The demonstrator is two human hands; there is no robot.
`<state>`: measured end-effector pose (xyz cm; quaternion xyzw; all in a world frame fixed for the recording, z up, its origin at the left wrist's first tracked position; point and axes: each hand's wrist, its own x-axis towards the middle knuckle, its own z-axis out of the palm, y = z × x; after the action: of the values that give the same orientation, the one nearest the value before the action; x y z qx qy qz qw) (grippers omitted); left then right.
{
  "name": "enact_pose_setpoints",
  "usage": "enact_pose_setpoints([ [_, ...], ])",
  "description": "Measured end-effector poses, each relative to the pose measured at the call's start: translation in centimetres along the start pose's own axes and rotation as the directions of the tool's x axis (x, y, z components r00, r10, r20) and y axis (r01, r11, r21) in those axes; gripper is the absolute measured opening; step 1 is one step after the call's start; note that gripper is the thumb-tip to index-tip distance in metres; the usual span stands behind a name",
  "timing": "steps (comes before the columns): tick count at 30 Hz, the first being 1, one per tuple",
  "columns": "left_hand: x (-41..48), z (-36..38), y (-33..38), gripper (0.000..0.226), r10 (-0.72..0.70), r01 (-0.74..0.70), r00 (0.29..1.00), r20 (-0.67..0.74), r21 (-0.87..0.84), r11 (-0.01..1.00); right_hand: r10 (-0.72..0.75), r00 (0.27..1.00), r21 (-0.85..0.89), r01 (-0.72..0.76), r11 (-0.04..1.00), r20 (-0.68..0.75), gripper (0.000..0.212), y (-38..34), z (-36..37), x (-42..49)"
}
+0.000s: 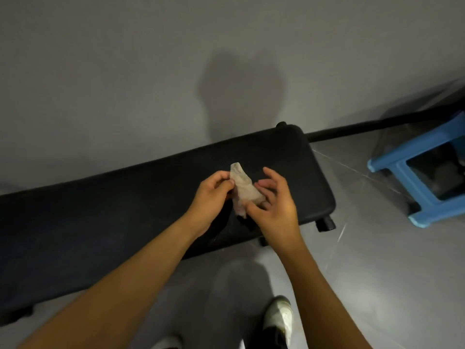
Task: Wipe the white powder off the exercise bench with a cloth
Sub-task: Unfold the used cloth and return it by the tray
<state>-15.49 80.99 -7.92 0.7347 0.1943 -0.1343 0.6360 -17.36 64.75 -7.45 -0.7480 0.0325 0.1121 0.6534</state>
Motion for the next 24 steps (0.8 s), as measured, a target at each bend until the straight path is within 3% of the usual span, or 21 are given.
enact_pose_setpoints([
  [3,-4.2,0.3,6.5,0.022,0.048,-0.049,0.997,0.066,0.009,0.999,0.054,0.998,0.088,-0.054,0.995,-0.007,0.083,-7.3,-3.0,-2.3],
  [9,-14.2,1.7,22.0,0.018,0.183,-0.194,0.966,0.183,0.042,0.980,0.032,0.995,0.051,-0.036,0.998,0.093,0.026,-23.4,-10.1,-7.2],
  [12,-18.9,2.8,29.1,0.022,0.188,-0.190,0.951,0.245,-0.013,0.982,0.028,0.997,0.079,-0.033,0.996,0.067,0.010,-30.3,-13.4,-9.4],
  [15,-22.5,4.4,35.1,0.043,0.190,-0.211,0.935,0.299,0.039,0.977,-0.023,1.000,0.097,0.023,0.995,0.004,0.009,-36.4,-16.8,-11.3],
  [19,-24.8,5.7,41.9,0.007,0.209,-0.220,0.949,0.235,0.025,0.975,-0.075,0.993,0.144,0.088,0.986,-0.097,0.011,-42.7,-21.5,-12.8],
  [24,-26.6,6.6,48.3,0.019,0.201,-0.198,0.962,0.186,-0.033,0.980,-0.068,0.982,0.160,0.097,0.982,-0.179,0.011,-47.2,-25.8,-13.6],
])
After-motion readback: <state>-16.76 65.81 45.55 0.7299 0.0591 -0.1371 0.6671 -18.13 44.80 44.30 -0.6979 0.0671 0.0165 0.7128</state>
